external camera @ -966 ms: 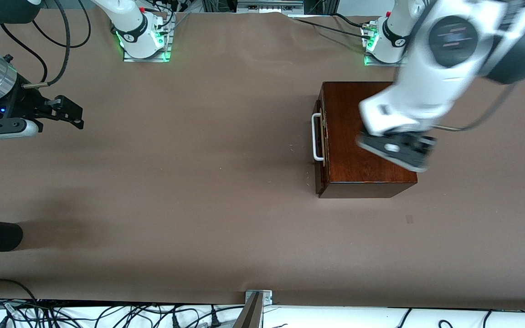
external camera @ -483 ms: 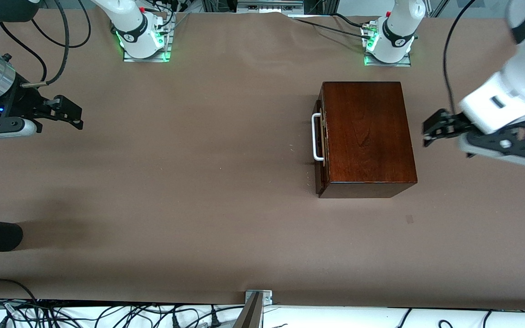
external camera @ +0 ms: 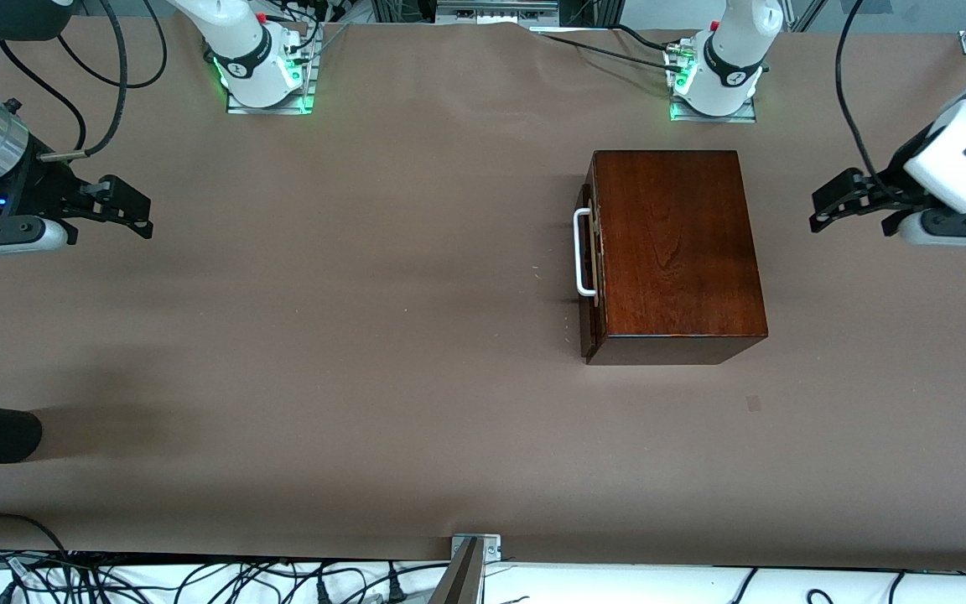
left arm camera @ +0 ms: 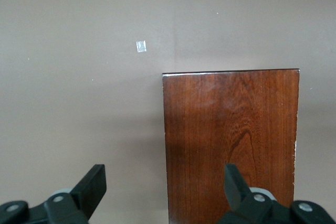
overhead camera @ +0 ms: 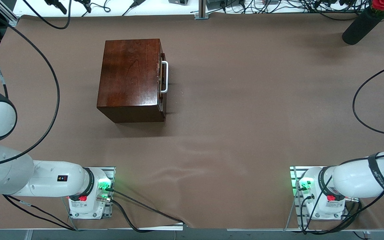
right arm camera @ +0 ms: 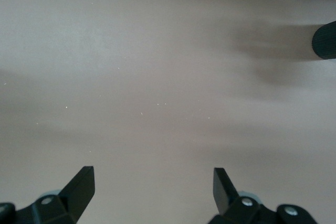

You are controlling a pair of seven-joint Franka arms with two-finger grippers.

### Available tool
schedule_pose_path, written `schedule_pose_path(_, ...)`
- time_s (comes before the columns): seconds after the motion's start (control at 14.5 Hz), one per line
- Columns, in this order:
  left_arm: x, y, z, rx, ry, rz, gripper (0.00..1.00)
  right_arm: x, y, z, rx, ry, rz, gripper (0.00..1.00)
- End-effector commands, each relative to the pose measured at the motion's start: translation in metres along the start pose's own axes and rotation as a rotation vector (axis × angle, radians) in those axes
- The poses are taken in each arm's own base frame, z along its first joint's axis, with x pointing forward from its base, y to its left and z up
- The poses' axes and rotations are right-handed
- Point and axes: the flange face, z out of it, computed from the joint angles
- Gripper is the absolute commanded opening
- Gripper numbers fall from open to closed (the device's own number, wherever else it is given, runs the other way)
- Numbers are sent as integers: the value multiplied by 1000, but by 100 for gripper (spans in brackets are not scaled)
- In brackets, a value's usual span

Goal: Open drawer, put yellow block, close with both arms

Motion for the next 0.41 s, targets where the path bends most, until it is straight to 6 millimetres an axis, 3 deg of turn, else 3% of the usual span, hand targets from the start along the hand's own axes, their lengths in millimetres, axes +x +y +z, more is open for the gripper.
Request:
schedule_pose_path(0.0, -11, -7, -4, -24, 19, -22, 100, -3, 0, -7, 11, 1, -5, 100)
schedule_pose_path(0.34, -11, -8, -6, -19, 23, -20, 100, -3, 1, -7, 17, 0, -1, 100)
